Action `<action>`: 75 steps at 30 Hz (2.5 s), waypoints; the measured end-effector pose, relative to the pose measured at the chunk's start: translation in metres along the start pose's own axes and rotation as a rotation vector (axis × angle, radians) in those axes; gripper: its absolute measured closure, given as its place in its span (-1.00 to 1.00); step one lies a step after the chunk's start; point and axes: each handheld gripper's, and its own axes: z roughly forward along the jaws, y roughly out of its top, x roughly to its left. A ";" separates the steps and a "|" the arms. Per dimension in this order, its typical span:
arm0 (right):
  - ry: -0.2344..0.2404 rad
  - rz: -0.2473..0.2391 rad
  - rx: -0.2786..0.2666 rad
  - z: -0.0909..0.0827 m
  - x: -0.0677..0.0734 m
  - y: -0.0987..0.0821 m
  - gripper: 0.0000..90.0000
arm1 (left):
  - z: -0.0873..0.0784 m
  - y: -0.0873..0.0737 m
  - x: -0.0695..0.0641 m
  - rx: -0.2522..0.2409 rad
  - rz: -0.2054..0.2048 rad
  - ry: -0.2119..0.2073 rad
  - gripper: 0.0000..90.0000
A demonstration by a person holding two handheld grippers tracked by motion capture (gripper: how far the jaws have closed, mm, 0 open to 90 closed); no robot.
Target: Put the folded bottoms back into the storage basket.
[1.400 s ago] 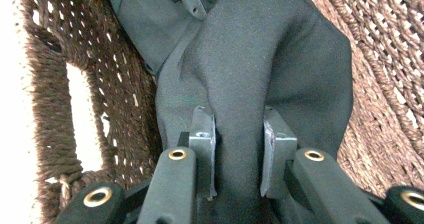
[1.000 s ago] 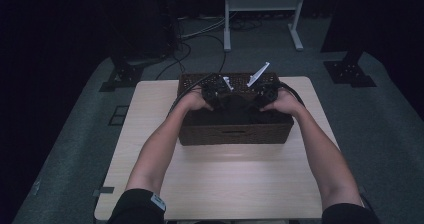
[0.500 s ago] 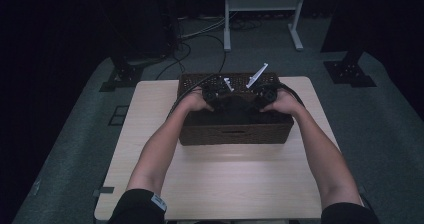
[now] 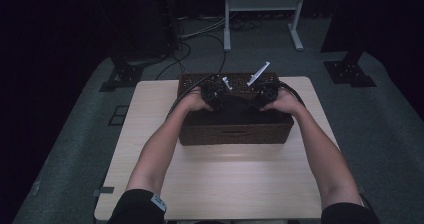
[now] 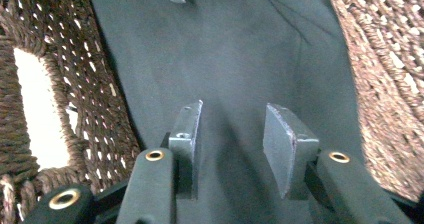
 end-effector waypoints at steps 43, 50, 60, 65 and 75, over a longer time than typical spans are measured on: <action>-0.022 -0.067 -0.112 -0.058 0.034 -0.008 -0.12 | -0.059 -0.011 -0.024 -0.102 0.007 -0.013 -0.32; -0.029 -0.077 -0.123 -0.063 0.041 -0.013 -0.15 | -0.065 -0.010 -0.032 -0.110 0.028 -0.021 -0.35; -0.031 -0.088 -0.110 -0.072 0.052 -0.014 -0.16 | -0.075 -0.017 -0.042 -0.128 0.035 -0.031 -0.36; -0.028 -0.096 -0.118 -0.074 0.058 -0.017 -0.17 | -0.078 -0.019 -0.046 -0.123 0.040 -0.026 -0.38; -0.027 -0.079 -0.133 -0.079 0.060 -0.029 -0.18 | -0.084 -0.018 -0.057 -0.137 0.065 -0.028 -0.41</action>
